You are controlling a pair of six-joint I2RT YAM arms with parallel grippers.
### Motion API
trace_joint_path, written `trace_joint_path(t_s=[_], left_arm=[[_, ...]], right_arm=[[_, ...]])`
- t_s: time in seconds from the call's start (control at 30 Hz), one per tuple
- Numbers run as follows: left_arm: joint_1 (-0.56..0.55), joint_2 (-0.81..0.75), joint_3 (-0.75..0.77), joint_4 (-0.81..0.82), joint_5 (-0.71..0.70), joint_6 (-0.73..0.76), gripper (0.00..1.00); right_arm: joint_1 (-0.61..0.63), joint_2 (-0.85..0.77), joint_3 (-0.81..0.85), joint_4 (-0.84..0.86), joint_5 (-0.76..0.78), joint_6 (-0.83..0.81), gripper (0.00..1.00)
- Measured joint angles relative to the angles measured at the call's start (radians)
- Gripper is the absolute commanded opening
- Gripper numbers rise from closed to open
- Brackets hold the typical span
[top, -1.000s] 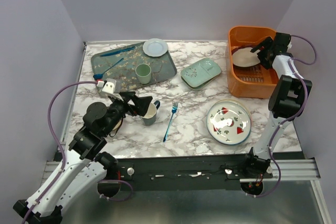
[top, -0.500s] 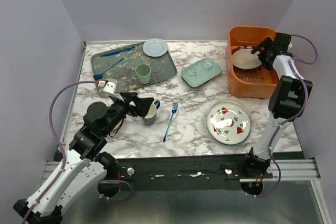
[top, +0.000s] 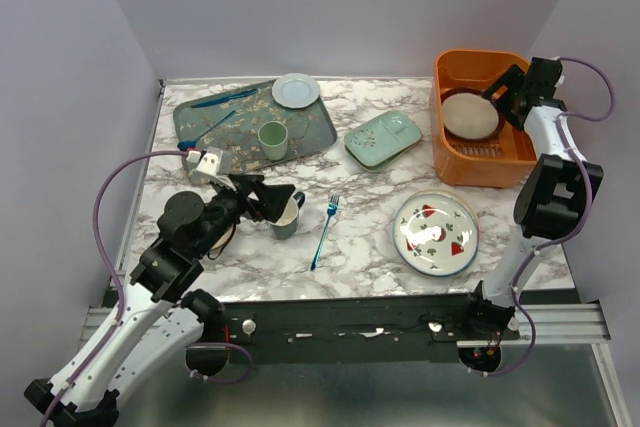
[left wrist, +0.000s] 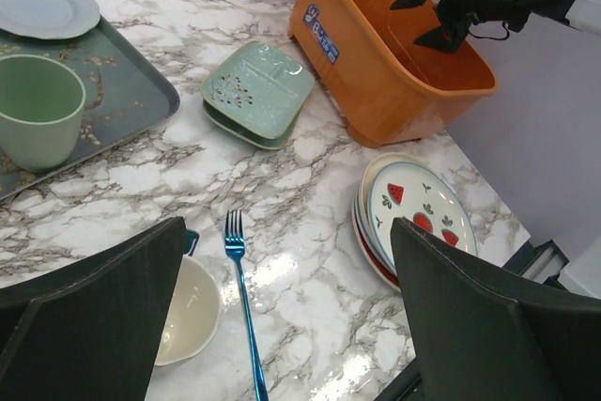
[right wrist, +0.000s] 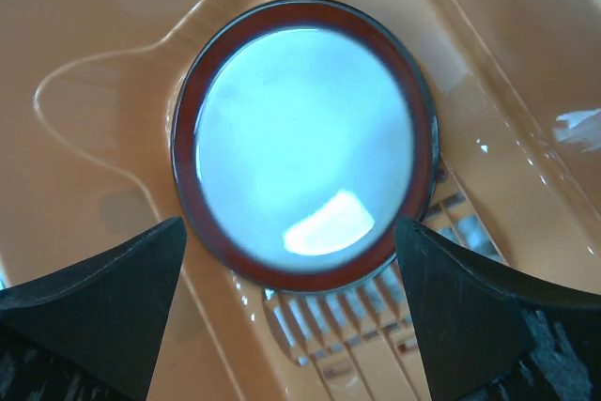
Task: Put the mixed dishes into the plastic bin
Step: Place the plate in the plastic bin.
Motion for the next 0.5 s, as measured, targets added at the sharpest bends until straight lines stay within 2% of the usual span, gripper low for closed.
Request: trace_joint_path(t_s=[0.27, 0.5], left_arm=[[0.0, 0.021, 0.008, 0.0, 0.026, -0.014, 0.99], [0.0, 0.08, 0.03, 0.001, 0.065, -0.031, 0.98]], right_arm=[[0.005, -0.126, -0.114, 0.013, -0.042, -0.024, 1.0], [0.005, -0.303, -0.301, 0.074, -0.306, -0.15, 1.0]])
